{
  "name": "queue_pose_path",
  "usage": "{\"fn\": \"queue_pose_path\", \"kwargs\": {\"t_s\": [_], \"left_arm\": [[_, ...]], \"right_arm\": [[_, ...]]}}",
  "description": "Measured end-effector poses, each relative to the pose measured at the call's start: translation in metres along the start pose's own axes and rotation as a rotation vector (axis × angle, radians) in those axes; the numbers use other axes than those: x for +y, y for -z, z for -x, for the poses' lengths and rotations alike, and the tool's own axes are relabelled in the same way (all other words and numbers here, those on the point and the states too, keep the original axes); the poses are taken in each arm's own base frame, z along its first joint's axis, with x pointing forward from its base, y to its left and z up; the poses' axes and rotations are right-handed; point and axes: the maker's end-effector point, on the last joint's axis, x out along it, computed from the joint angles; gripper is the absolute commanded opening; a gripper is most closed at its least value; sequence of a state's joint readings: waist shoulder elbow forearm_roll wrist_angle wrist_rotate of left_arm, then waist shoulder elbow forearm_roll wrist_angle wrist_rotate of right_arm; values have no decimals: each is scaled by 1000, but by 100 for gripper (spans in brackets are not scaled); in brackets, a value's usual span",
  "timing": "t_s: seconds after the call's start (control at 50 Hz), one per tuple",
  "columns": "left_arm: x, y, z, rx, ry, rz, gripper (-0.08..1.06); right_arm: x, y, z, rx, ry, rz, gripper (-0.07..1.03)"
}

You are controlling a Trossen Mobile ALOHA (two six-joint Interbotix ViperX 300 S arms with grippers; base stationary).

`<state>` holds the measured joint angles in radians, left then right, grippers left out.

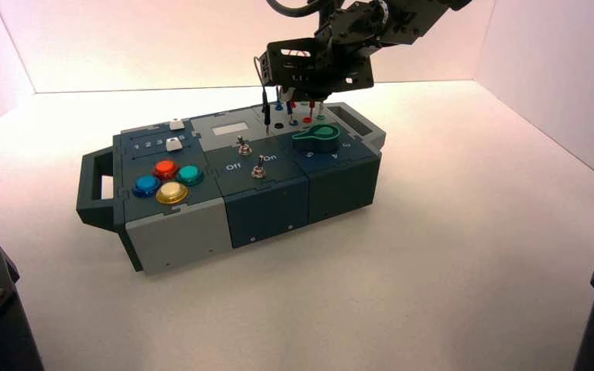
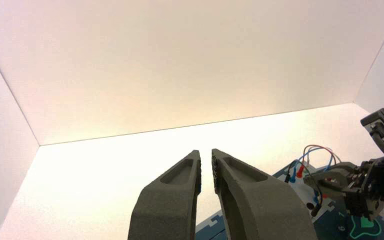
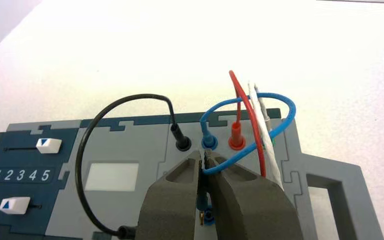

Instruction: Insert the blue wire.

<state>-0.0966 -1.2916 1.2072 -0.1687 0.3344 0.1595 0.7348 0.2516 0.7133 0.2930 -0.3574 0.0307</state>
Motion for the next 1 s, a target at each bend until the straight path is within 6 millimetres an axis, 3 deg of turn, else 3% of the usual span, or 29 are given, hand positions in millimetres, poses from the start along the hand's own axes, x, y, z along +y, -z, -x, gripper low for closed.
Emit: {"fn": "queue_pose_path", "kwargs": {"t_s": [1.0], "left_arm": [[0, 0, 0, 0, 0, -1, 14]], "right_arm": [[-6, 0, -6, -18, 12, 5, -2]]}}
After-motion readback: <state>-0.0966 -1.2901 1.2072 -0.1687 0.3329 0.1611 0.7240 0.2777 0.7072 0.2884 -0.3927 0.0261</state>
